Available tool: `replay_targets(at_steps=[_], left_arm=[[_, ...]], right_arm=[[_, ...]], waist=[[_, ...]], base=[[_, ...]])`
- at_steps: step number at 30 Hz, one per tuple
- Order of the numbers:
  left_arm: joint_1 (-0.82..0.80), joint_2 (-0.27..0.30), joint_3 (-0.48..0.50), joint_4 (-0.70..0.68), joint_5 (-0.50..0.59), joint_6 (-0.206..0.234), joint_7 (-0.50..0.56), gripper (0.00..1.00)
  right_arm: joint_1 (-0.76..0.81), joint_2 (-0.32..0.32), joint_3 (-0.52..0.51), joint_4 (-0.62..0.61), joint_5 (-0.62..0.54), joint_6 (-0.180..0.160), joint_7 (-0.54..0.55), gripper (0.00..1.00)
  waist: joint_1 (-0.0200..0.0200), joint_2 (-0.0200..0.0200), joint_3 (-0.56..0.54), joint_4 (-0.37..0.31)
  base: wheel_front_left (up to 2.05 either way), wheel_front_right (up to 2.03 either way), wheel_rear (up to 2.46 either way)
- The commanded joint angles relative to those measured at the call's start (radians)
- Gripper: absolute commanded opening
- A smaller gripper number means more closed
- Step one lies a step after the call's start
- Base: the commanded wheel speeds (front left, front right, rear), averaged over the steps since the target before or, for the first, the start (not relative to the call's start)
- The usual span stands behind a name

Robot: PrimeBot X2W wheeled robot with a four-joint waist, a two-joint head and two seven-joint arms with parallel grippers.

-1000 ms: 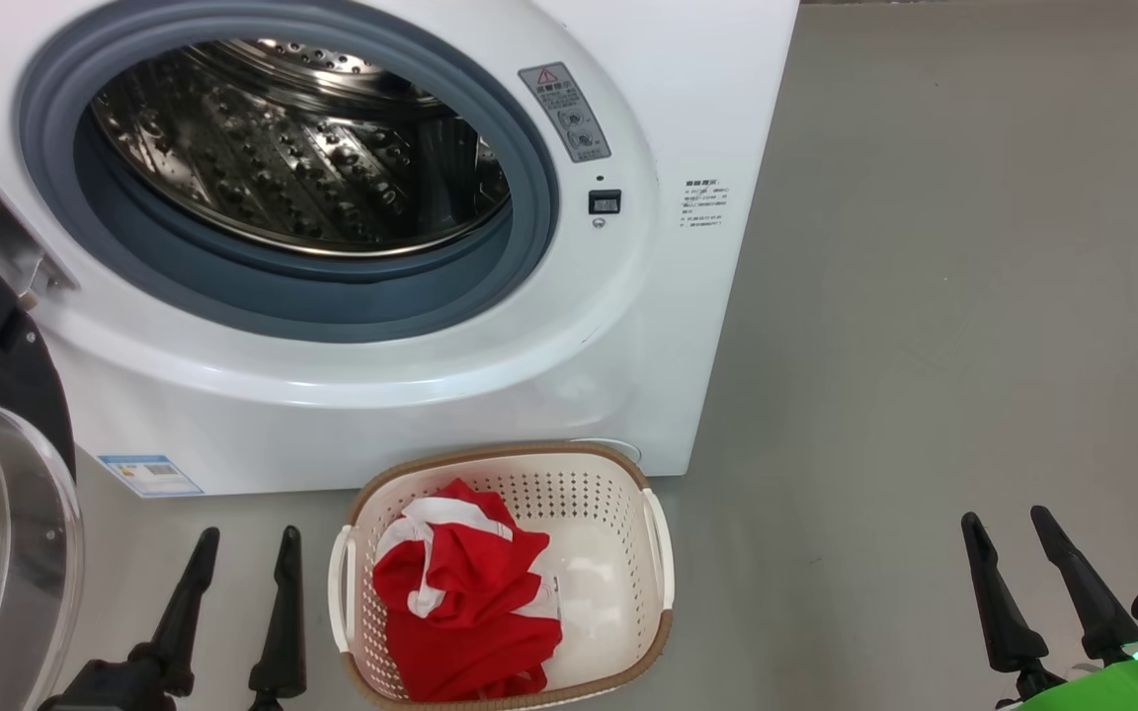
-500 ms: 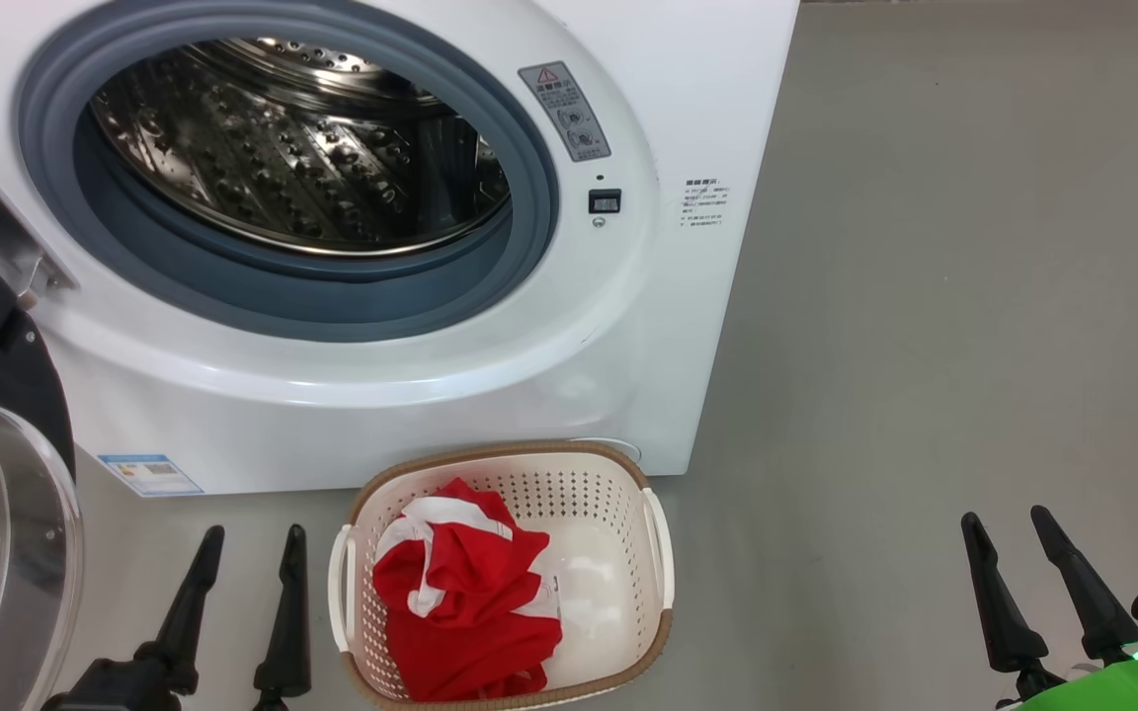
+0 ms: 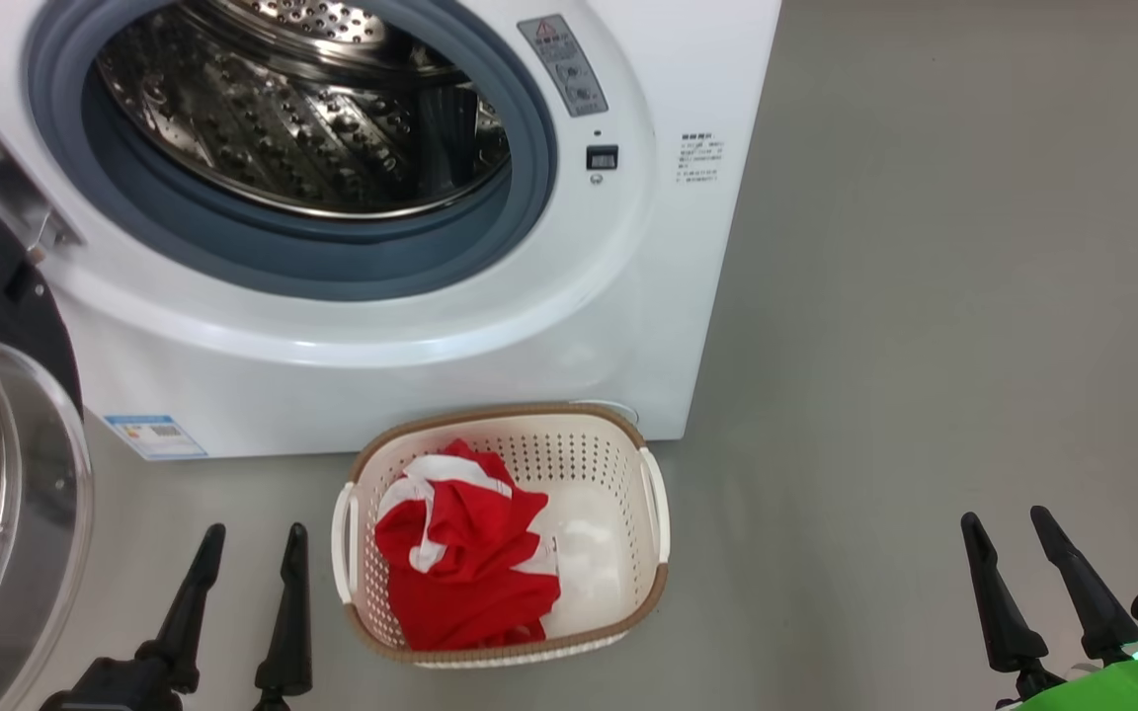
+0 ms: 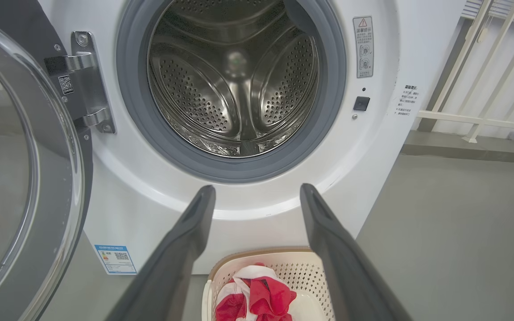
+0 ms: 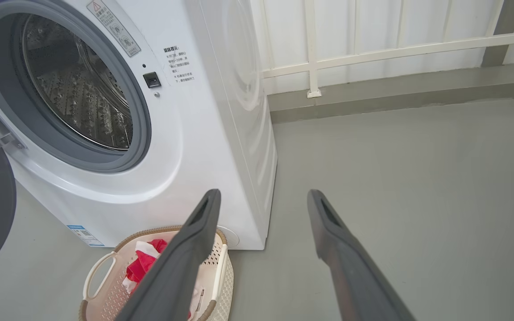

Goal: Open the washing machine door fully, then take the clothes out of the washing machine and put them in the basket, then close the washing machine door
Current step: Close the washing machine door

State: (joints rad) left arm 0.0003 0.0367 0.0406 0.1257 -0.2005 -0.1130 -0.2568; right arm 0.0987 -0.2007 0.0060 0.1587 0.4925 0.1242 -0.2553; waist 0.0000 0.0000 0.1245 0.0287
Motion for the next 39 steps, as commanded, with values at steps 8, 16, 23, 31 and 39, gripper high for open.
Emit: replay_targets(at_steps=[8, 16, 23, 31, 39], left_arm=[[-0.023, 0.014, 0.03, -0.035, 0.006, 0.006, -0.005, 1.0], [-0.026, 0.014, 0.028, -0.044, 0.002, 0.004, -0.005, 1.0], [-0.029, 0.014, 0.027, -0.041, 0.0, 0.007, -0.005, 1.0], [-0.033, 0.014, 0.022, -0.029, -0.018, 0.013, -0.005, 1.0], [-0.025, 0.014, 0.006, -0.015, -0.054, 0.026, -0.005, 1.0]], right_arm=[[-0.018, -0.024, 0.009, -0.025, 0.0, 0.007, -0.006, 1.0], [-0.019, -0.024, 0.009, -0.027, 0.001, 0.007, -0.006, 1.0], [-0.02, -0.024, 0.008, -0.027, 0.001, 0.007, -0.006, 1.0], [-0.024, -0.026, 0.018, -0.025, -0.002, 0.007, -0.006, 1.0], [-0.032, -0.036, 0.054, -0.019, 0.0, 0.007, -0.006, 1.0]], waist=[[0.0, 0.0, 0.004, 0.001], [0.0, 0.0, 0.006, 0.004], [0.0, 0.0, 0.008, 0.006], [0.0, 0.0, 0.004, 0.025], [0.0, 0.0, -0.003, 0.09]], base=[[-1.08, 1.08, 0.0], [-0.28, 0.28, 0.0], [0.0, 0.0, 0.0], [0.0, 0.0, 0.0], [0.0, 0.0, 0.0]])
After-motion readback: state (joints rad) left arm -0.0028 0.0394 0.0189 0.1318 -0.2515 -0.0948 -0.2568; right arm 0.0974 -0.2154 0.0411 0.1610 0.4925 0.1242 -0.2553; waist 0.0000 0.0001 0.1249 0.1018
